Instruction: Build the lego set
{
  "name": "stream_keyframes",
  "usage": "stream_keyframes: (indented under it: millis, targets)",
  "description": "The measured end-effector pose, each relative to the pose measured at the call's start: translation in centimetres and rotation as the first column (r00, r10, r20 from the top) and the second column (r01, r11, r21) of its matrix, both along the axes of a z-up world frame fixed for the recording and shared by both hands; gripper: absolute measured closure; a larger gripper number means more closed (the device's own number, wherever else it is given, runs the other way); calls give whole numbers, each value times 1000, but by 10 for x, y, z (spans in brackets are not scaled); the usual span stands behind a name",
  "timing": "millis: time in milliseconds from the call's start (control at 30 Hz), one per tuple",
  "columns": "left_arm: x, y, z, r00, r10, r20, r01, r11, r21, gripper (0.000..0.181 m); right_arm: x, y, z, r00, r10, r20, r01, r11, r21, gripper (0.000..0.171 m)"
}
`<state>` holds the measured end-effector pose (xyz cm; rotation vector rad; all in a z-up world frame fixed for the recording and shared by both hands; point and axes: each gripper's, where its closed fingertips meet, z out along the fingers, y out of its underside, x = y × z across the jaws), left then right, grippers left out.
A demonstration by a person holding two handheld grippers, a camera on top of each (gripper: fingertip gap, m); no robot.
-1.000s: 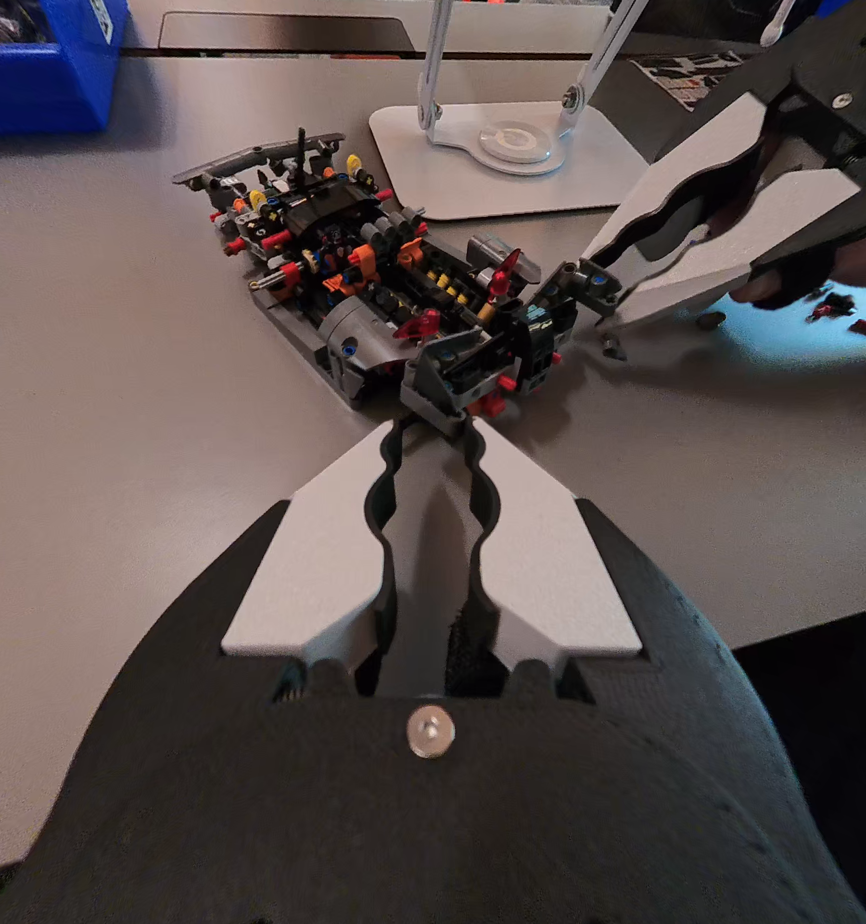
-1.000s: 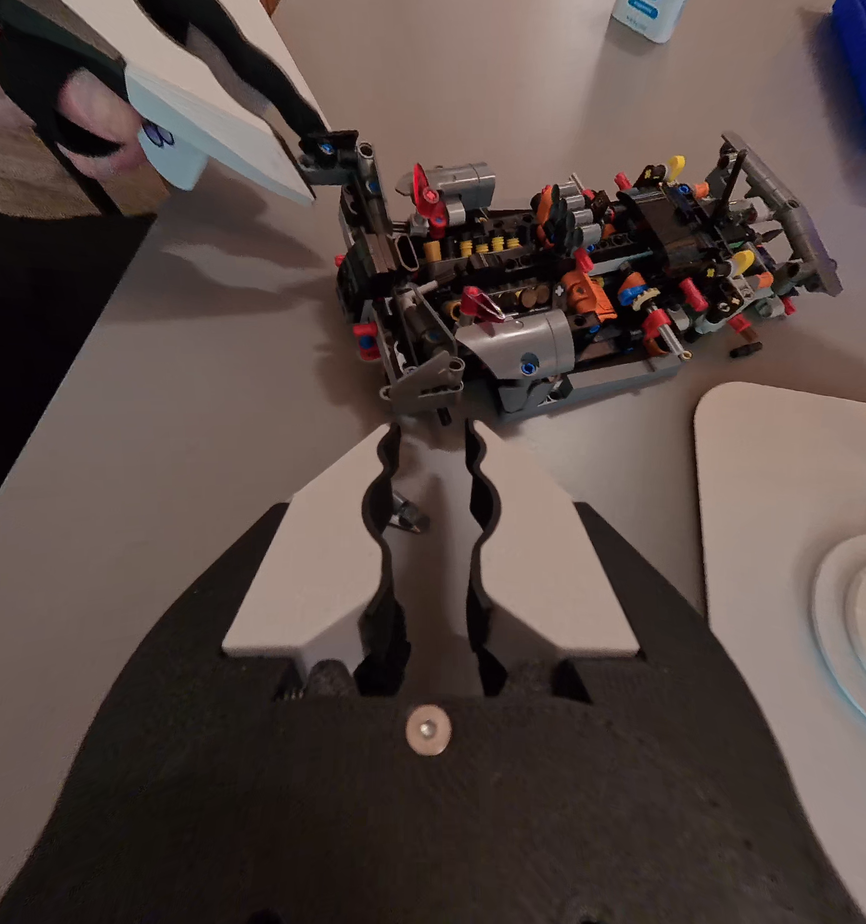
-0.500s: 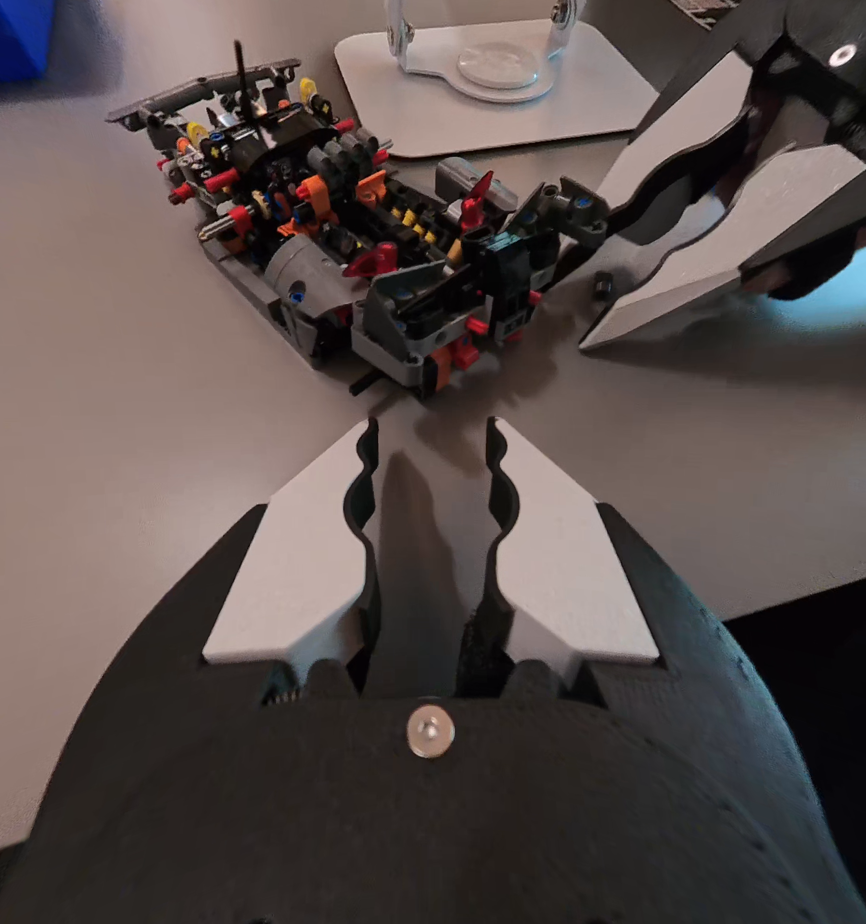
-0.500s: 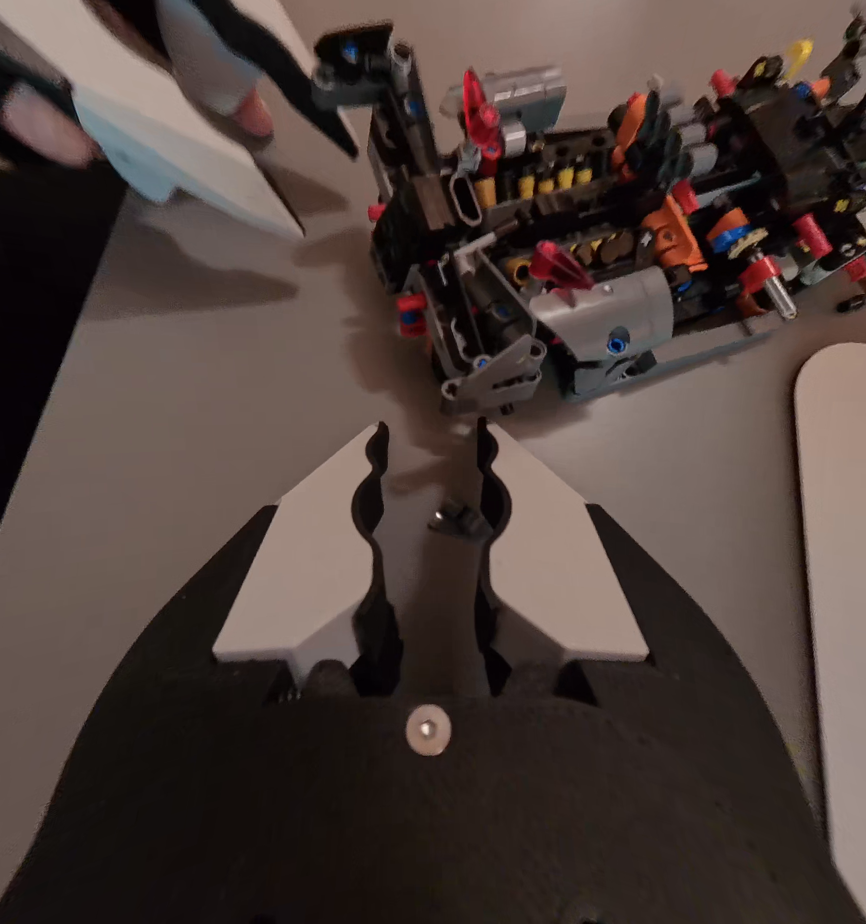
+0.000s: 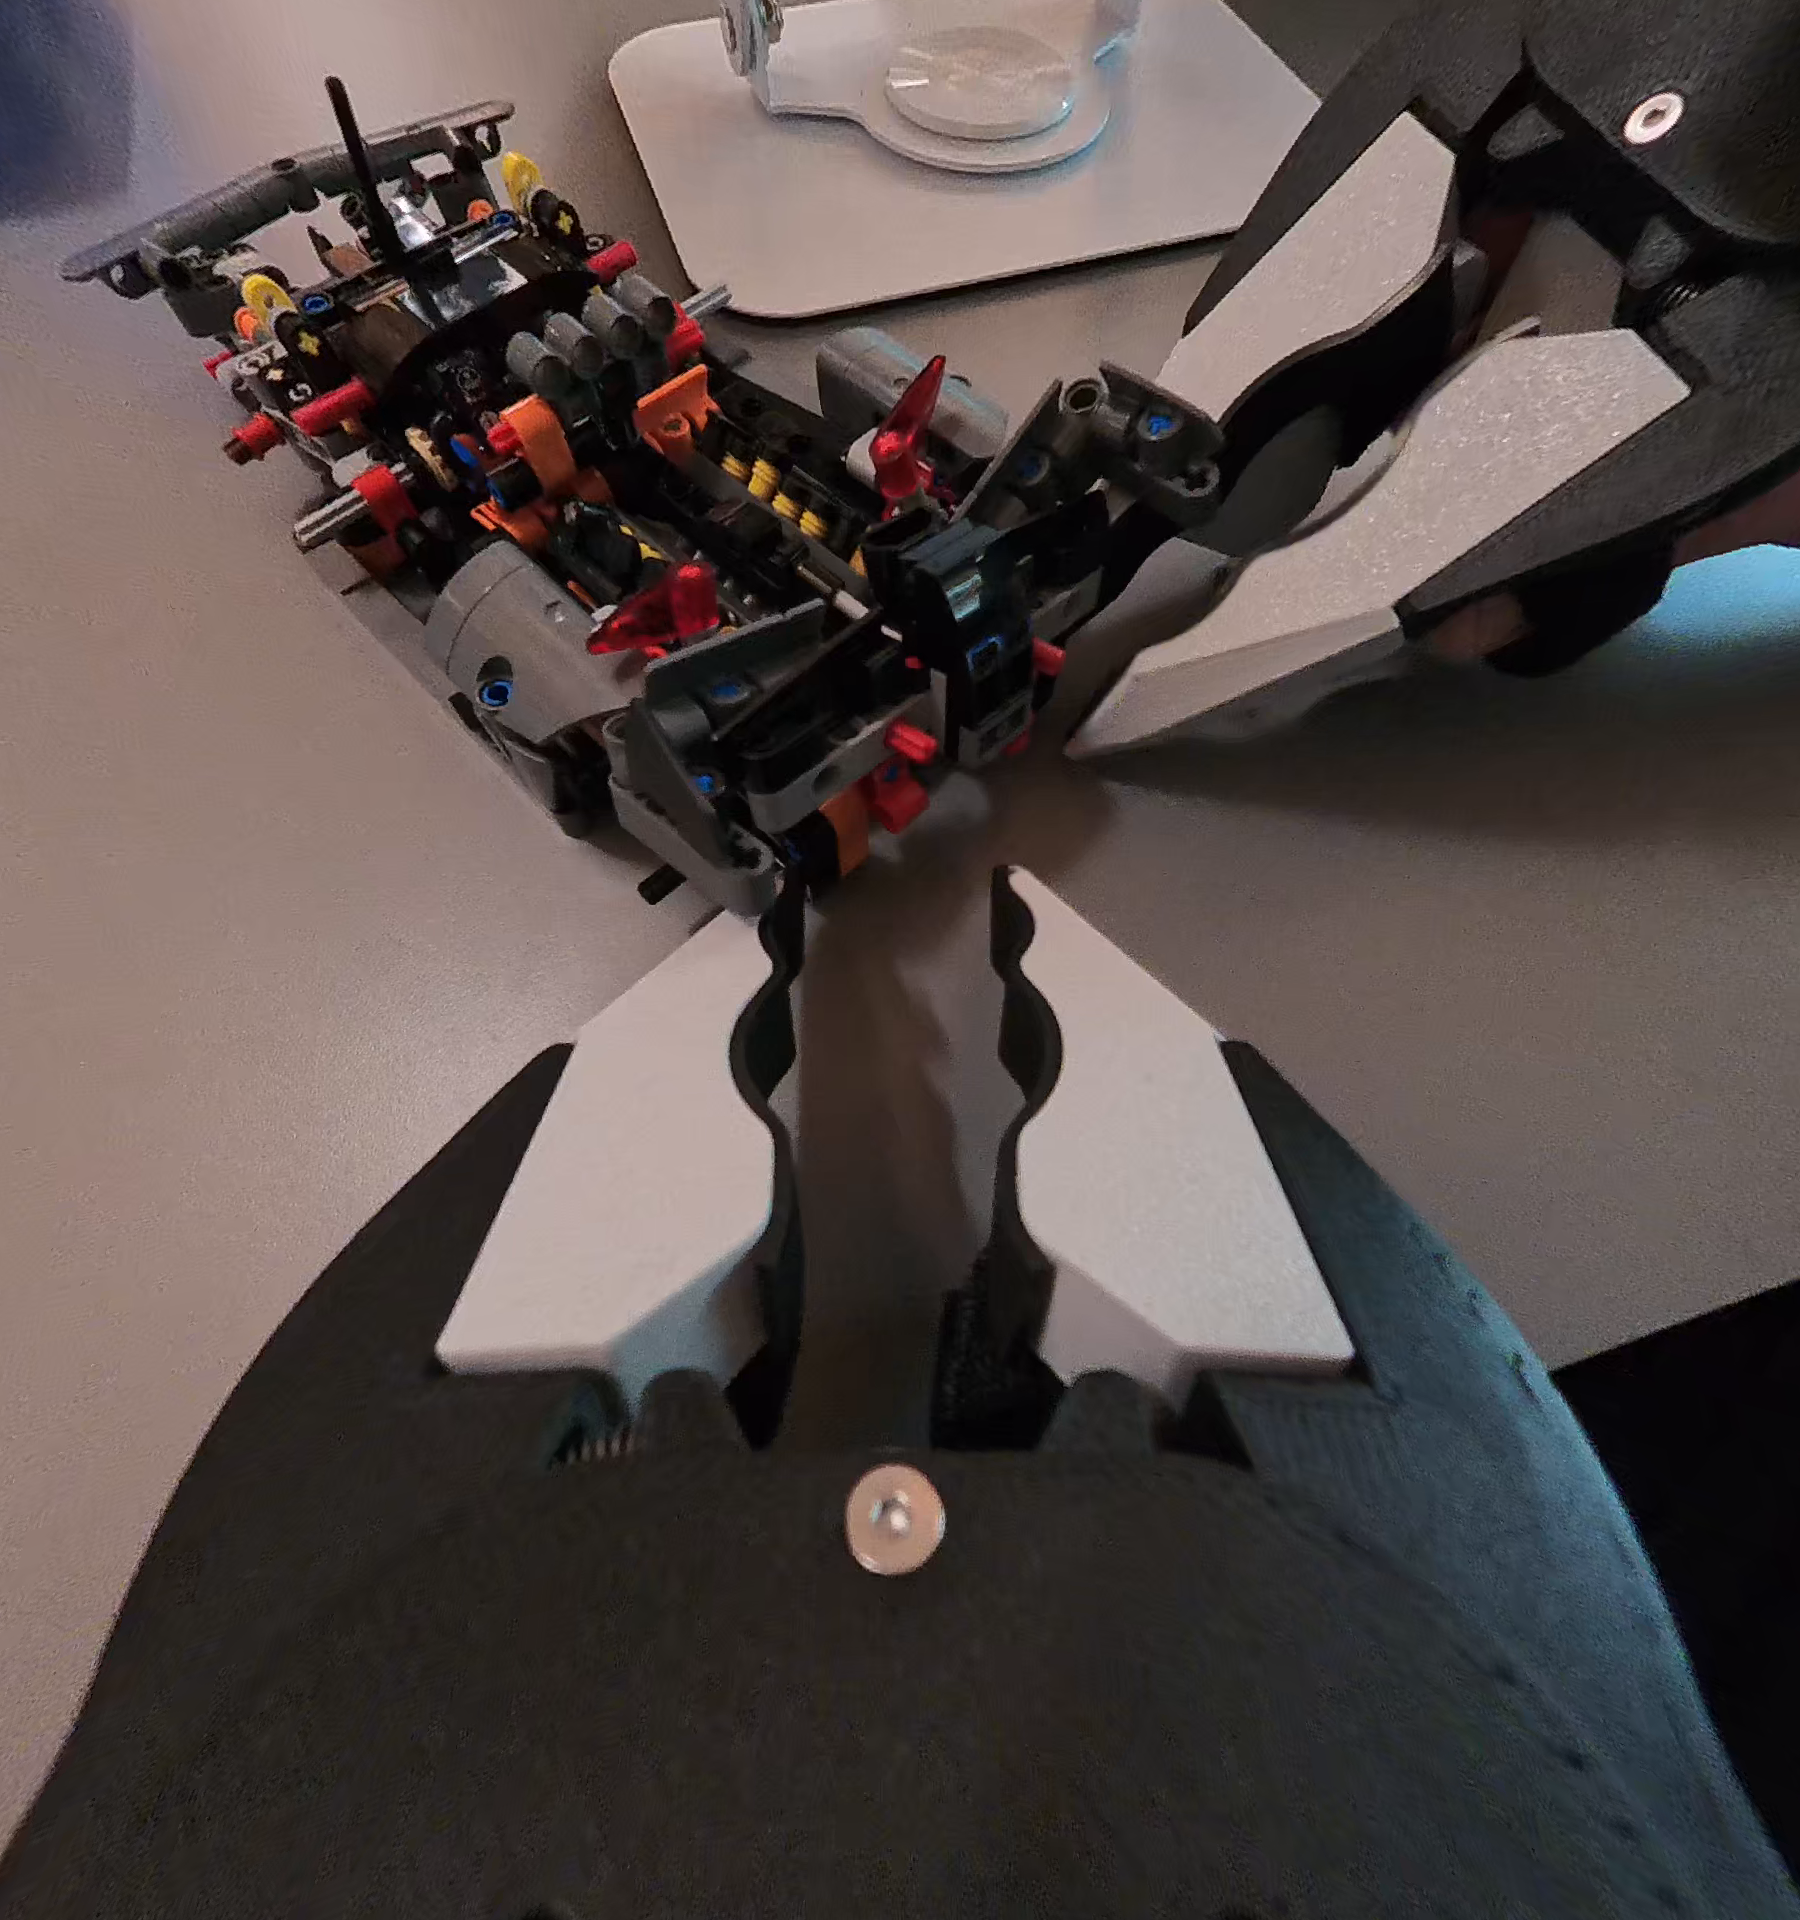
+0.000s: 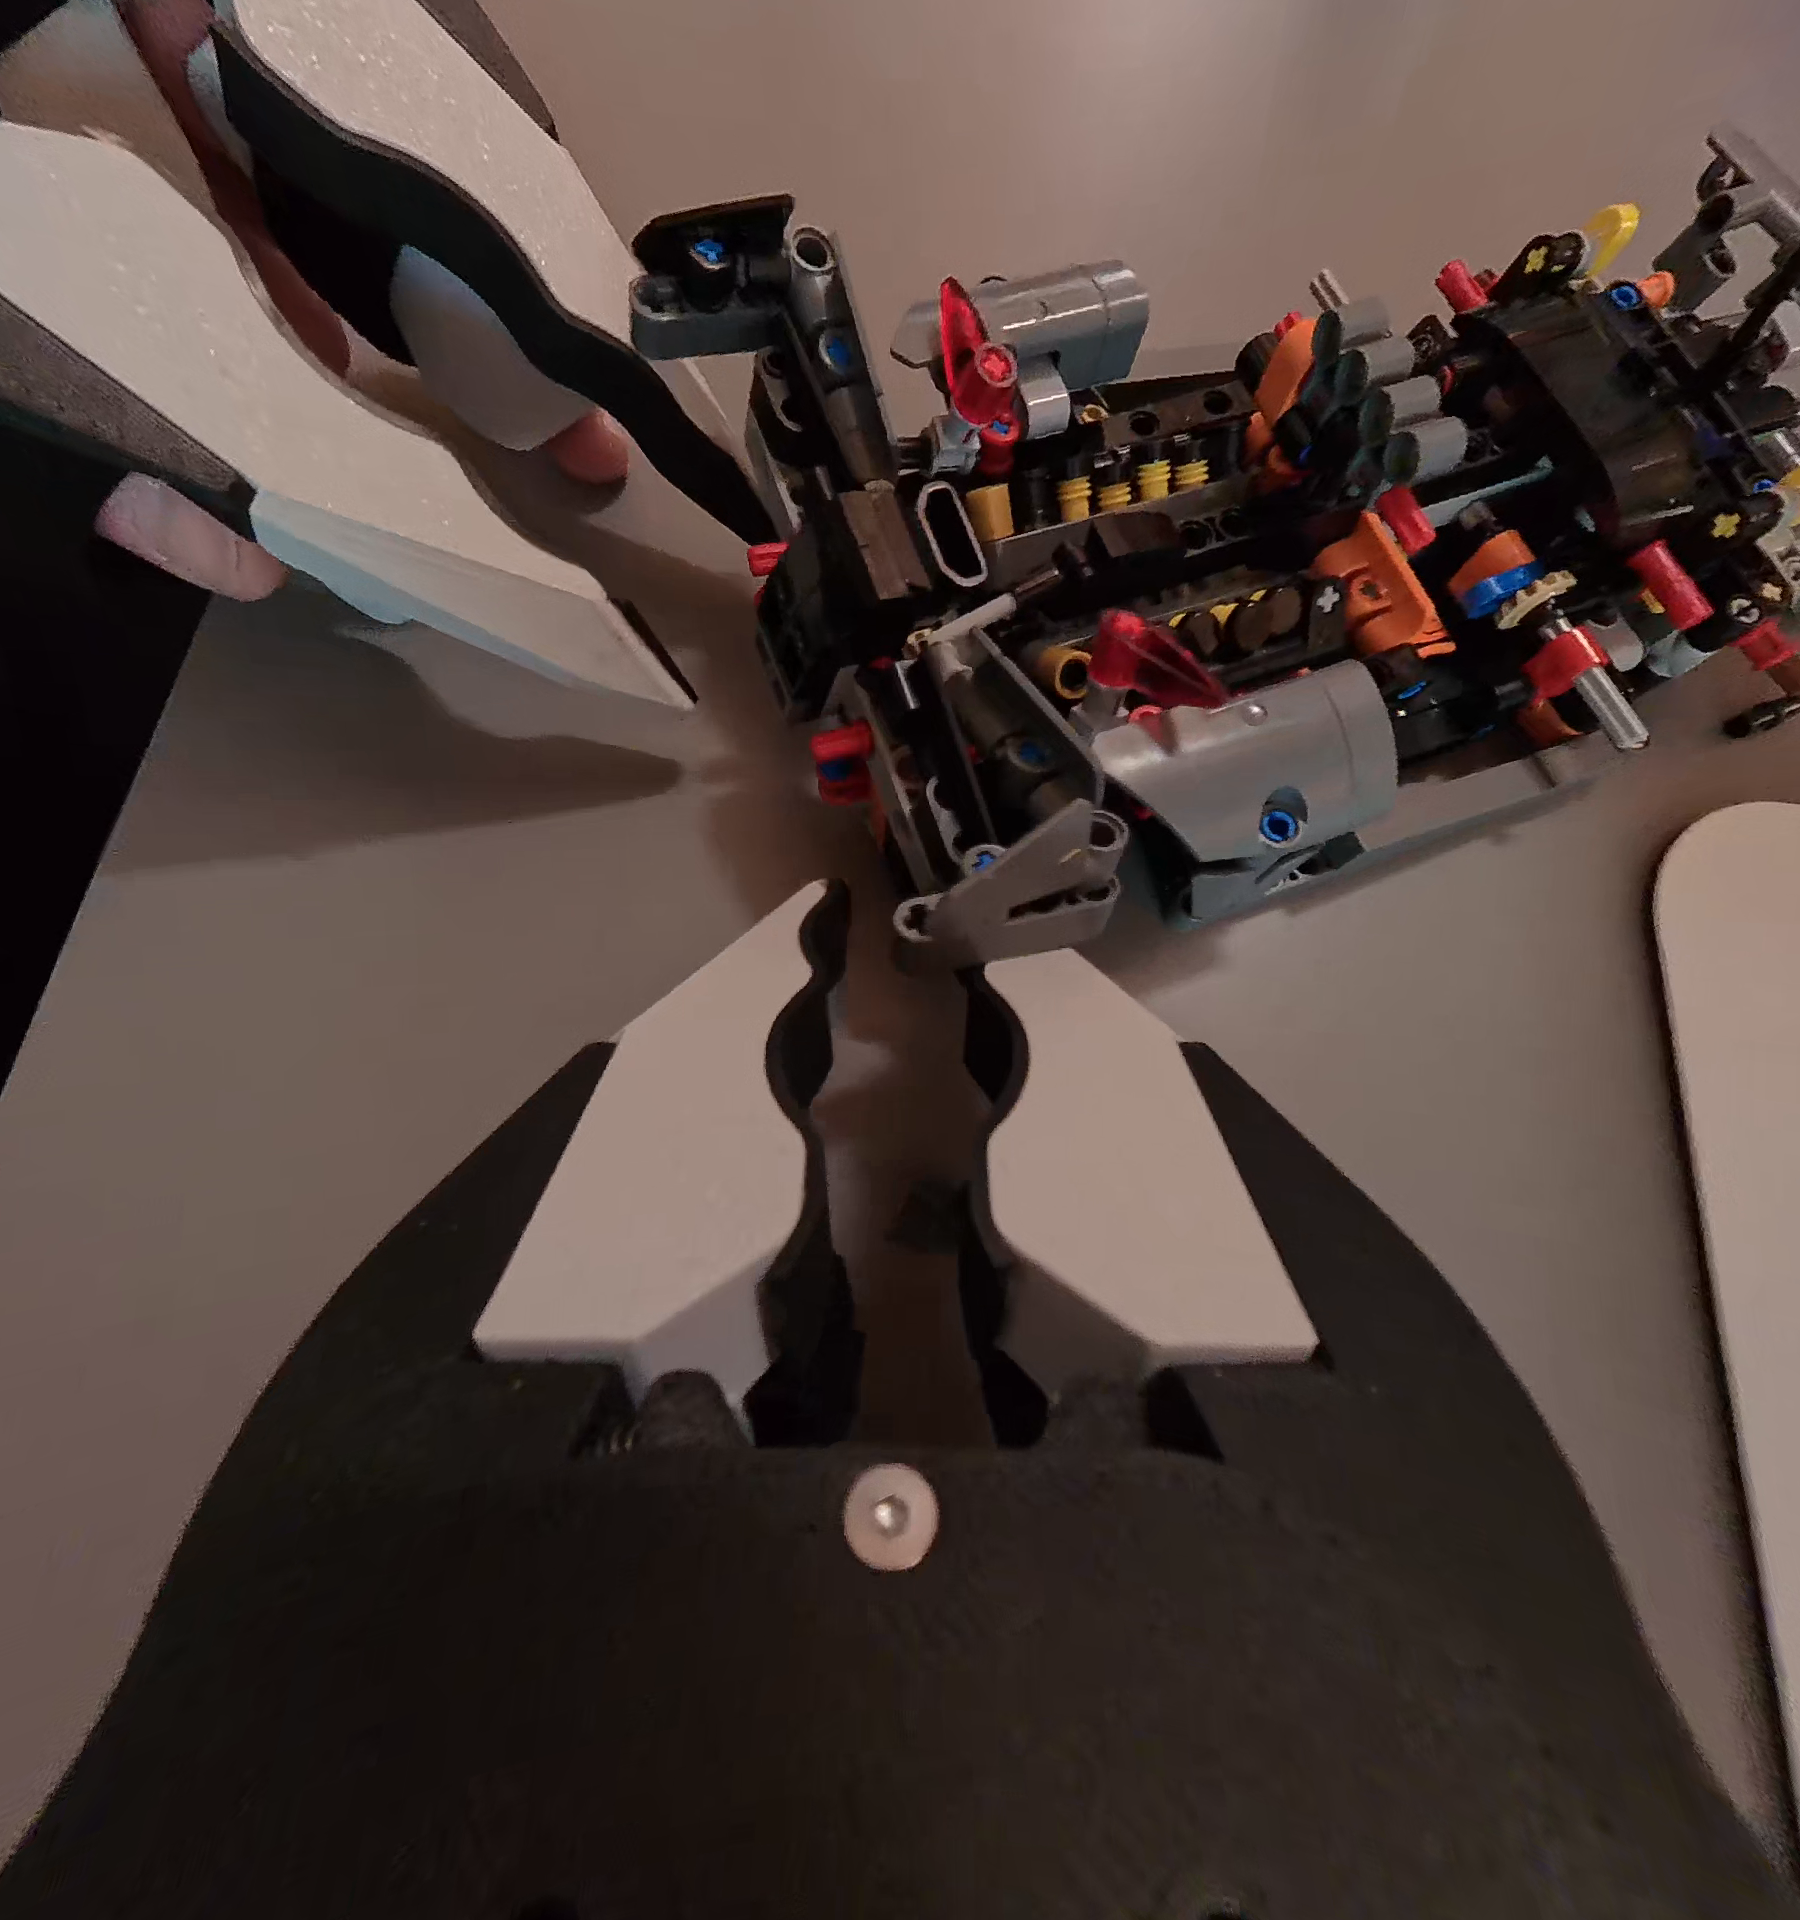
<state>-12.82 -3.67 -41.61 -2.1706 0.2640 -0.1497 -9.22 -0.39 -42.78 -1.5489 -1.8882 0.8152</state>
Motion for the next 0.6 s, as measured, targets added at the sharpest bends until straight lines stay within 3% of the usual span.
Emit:
stream_keyframes:
  millis: [33,233,333,600]
  targets:
    - [1,0,0,1000,-3,4,3,1000,-1,149,0,2,0,1000,-5,-1,5,1000,6,158]
    - [6,-2,3,999,-30,-16,30,1000,-6,148,4,5,4,1000,2,-9,-2,1000,-19,161]
    - [-5,-3,1,991,-8,-132,6,1000,-17,148,6,5,0,1000,2,8,-2,1000,-2,161]
    - [-1,-1,-10,993,-39,-109,33,998,-52,143,-1,0,0,1000,11,2,-11,999,39,158]
